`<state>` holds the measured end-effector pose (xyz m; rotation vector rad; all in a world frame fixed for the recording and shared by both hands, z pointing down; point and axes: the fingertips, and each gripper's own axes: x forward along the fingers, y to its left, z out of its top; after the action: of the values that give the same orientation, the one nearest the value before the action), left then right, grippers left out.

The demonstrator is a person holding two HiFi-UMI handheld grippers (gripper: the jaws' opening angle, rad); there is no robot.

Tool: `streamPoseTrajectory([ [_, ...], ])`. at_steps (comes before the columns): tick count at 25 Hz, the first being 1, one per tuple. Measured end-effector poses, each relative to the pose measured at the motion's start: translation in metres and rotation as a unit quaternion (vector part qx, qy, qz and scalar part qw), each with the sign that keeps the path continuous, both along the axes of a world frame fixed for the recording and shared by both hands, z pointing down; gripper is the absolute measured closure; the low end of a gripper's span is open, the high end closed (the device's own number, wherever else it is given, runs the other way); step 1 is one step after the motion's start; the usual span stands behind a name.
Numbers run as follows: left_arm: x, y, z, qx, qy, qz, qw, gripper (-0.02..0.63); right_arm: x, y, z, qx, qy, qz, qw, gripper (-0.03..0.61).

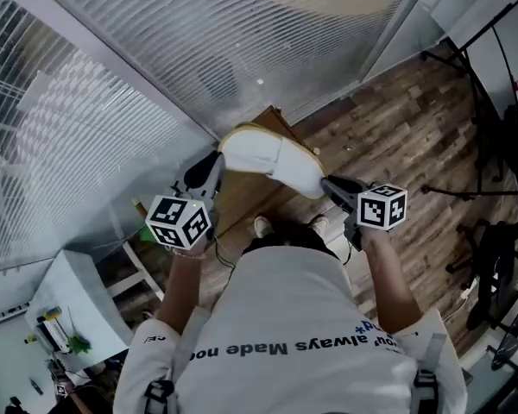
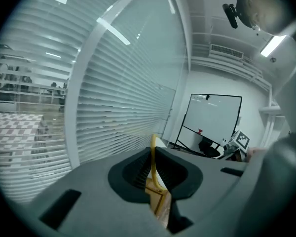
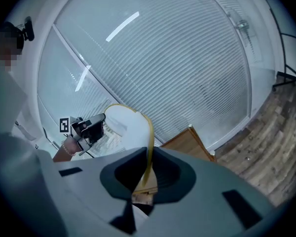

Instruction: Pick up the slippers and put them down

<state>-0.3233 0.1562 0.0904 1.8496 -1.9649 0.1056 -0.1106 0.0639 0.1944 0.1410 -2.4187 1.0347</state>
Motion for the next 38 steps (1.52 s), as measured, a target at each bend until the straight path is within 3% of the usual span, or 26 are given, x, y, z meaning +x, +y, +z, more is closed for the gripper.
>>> streamPoseTrajectory([
  [9, 0.09, -0.104, -0.004, -0.003, -0.005, 0.087, 0.9962, 0.578, 0.1, -0.063, 0.002, -0.012, -0.006, 0.085, 0.996, 0.539],
  [23, 0.213, -0.21, 0.02, -0.016, 0.01, 0.176, 0.9842, 0.578, 0.233, -0.125, 0.019, -0.021, 0.0, 0.181, 0.983, 0.538],
  [30, 0.225, -0.228, 0.053, -0.025, 0.032, 0.226, 0.9734, 0.578, 0.248, -0.128, 0.038, -0.007, 0.02, 0.232, 0.972, 0.54],
  [35, 0.237, -0.256, 0.042, -0.032, 0.028, 0.258, 0.9652, 0.578, 0.258, -0.143, 0.026, -0.007, 0.024, 0.26, 0.965, 0.54],
  [38, 0.225, -0.242, 0.075, -0.021, 0.031, 0.27, 0.962, 0.578, 0.247, -0.125, 0.058, 0.001, 0.029, 0.271, 0.962, 0.54],
])
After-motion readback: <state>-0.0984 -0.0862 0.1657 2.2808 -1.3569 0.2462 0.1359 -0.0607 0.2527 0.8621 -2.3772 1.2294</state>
